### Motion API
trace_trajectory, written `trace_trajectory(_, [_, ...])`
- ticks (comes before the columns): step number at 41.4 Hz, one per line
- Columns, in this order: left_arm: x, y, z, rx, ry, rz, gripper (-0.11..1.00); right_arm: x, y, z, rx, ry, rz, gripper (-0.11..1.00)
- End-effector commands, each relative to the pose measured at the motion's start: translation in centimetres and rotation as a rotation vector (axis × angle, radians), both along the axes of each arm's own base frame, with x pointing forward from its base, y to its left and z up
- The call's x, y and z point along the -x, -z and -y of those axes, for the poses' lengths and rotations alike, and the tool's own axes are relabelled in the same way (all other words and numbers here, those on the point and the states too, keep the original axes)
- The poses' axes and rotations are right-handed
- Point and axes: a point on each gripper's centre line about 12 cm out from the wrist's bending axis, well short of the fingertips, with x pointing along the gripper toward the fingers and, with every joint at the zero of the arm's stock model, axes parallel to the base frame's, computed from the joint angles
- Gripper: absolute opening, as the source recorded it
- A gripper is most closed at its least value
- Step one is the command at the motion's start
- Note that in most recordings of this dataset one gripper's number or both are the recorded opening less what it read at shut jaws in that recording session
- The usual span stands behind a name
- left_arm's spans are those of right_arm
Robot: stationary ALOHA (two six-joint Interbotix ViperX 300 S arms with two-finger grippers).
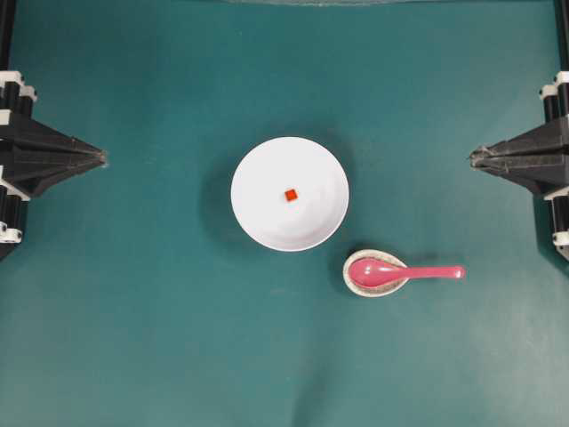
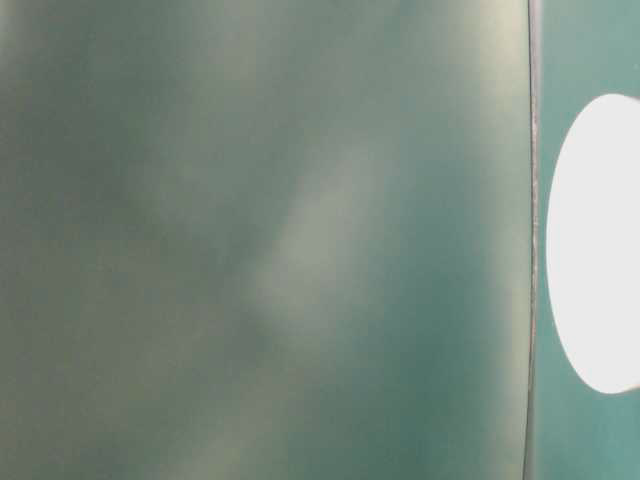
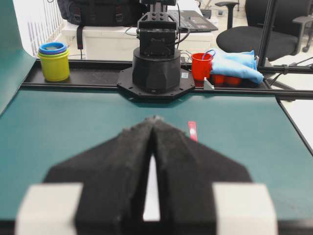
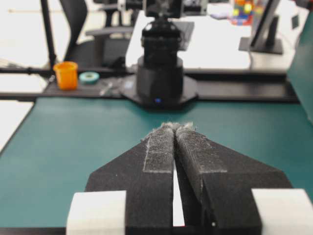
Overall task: Grip the spoon and scoop the red block from the bowl with right arm.
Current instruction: 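Move the right gripper toward the pink spoon handle in the spoon rest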
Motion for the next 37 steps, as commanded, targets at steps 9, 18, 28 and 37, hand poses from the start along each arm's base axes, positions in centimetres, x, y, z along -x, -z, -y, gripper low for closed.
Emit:
trace_trajectory(9, [-0.7,-0.1,0.1,0.0,0.006,-0.114,0.0,-0.8,1.0,0.0,-0.011,0.002,-0.129,0.0])
trace_trajectory(18, [-0.7,0.1,0.1,0.0,0.006,-0.129,0.0,-0.8,0.6,0.0,-0.013,0.002,-0.121,0.0])
trace_trajectory(28, [-0.7,0.4,0.1,0.0,0.006,-0.156,0.0,-1.0,-0.2,0.1,-0.032,0.003,-0.103,0.0])
trace_trajectory(37, [-0.7,0.6,0.1,0.0,0.006,-0.172,0.0,-1.0,-0.7,0.0,-0.034,0.002,-0.083,0.01])
